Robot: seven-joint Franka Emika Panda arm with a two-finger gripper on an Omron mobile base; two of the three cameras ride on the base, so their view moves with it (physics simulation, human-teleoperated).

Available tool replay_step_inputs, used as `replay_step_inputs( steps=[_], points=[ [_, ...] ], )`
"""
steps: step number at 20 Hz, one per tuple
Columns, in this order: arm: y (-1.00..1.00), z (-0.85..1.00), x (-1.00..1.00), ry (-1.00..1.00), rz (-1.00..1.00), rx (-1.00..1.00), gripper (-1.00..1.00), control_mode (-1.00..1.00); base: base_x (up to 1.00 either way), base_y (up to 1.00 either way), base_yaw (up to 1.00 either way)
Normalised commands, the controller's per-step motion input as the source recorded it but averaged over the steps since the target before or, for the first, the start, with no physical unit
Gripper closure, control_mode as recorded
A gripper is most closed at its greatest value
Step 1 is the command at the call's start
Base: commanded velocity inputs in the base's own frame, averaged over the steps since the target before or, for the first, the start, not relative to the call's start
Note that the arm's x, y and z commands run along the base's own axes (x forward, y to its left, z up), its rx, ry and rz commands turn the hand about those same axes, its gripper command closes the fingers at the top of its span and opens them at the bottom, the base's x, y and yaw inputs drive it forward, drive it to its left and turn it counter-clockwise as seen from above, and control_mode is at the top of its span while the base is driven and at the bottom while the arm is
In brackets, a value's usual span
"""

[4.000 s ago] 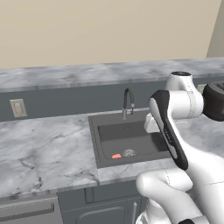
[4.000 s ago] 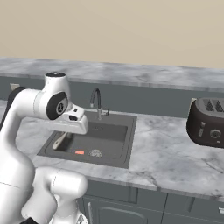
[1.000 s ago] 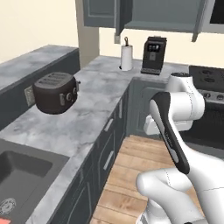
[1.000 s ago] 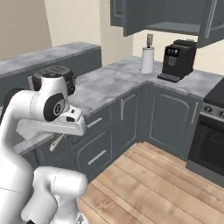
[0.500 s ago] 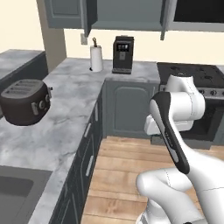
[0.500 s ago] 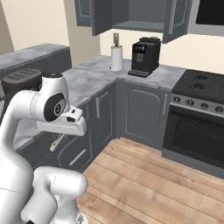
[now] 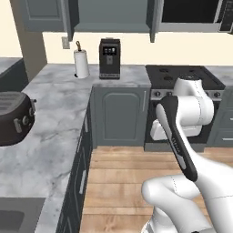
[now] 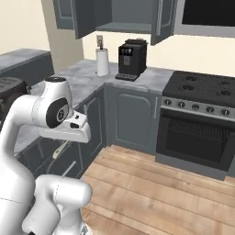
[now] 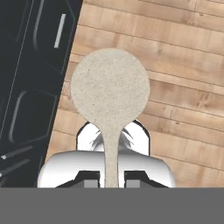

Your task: Pick up the bar soap and dish brush from the sink, and place them back in the cabinet, and close the cabinet doors.

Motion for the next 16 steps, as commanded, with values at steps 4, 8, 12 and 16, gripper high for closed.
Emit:
replay_step_inputs(
  steps=[4,8,12,16],
  points=[
    [0.00,0.00,0.00,0.00,0.00,0.00,1.00,1.00,0.54,0.16,-0.22],
    [0.00,0.00,0.00,0.00,0.00,0.00,1.00,1.00,0.59,0.15,-0.21],
    [0.00,0.00,0.00,0.00,0.00,0.00,1.00,1.00,0.59,0.18,-0.21],
    [0.00,0.00,0.00,0.00,0.00,0.00,1.00,1.00,0.55,0.27,-0.16]
  ],
)
